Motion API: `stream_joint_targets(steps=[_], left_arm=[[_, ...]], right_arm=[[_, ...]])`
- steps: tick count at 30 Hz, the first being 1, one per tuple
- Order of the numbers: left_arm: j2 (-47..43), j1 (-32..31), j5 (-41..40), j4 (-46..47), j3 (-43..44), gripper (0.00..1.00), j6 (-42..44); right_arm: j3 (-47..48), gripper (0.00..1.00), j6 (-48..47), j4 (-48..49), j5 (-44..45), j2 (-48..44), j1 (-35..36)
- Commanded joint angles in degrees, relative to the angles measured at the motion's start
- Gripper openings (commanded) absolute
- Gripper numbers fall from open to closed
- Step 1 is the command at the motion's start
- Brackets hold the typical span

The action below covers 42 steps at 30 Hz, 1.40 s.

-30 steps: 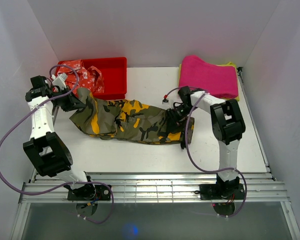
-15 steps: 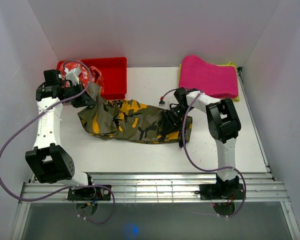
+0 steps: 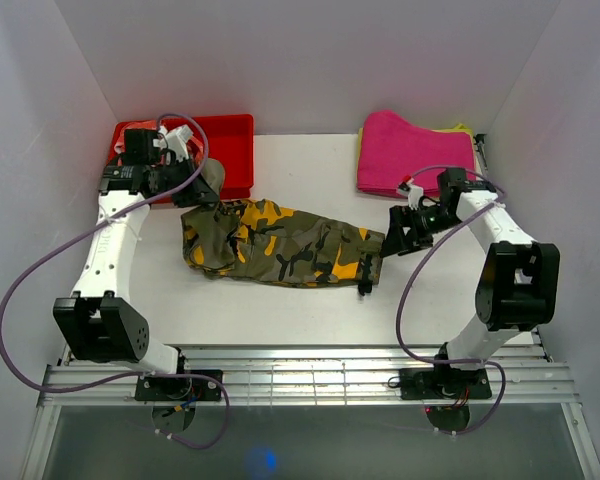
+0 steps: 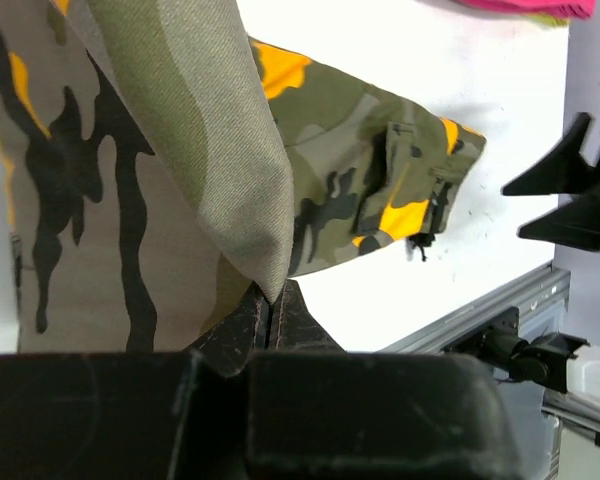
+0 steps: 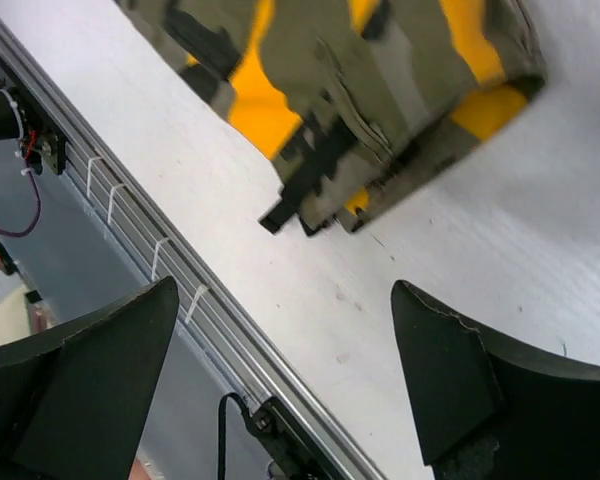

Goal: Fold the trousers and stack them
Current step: Fold the trousers

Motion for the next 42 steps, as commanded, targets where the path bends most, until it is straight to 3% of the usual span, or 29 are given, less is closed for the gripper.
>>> stream_joint_targets(steps=[1, 12, 17, 20, 21, 24, 27, 35, 42], left_arm=[[-0.6, -4.6, -1.2, 3.0, 2.3, 0.00, -4.6], [5.6, -20.9, -11.8, 11.6, 1.4, 0.00, -13.8], [11.1, -25.0, -13.2, 15.4, 3.5, 0.00, -20.2], [14.8, -28.1, -14.5, 16.6, 6.2, 0.00, -23.0], [15.6, -29.3, -15.5, 17.0, 6.9, 0.00, -23.6], [18.1, -32.0, -16.5, 20.0, 7.9, 0.00, -26.3], [21.3, -34.9, -17.4, 21.6, 9.5, 0.00, -28.1], [27.6, -41.1, -20.3, 23.8, 13.2, 0.00, -33.0], [30.1, -43.9, -23.3, 23.9, 15.4, 0.00, -34.7]], right_arm=[[-3.6, 0.93, 0.1, -0.1, 2.4, 1.2, -3.5], [-4.8, 0.95, 5.3, 10.8, -0.7, 12.0, -3.5], [-5.4, 0.88, 6.3, 12.9, -1.1, 14.3, -2.6], [-5.7, 0.74, 6.1, 13.5, -2.2, 15.9, -2.4], [-5.6, 0.64, 6.0, 13.6, -2.5, 16.3, -2.4], [-5.5, 0.46, 5.5, 13.7, -2.7, 17.1, -2.4], [-5.8, 0.35, 5.3, 13.7, -3.3, 17.4, -1.9], [-7.1, 0.20, 4.4, 13.8, -5.5, 17.7, -0.7], [-8.6, 0.15, 4.0, 14.1, -4.9, 16.4, -0.6]])
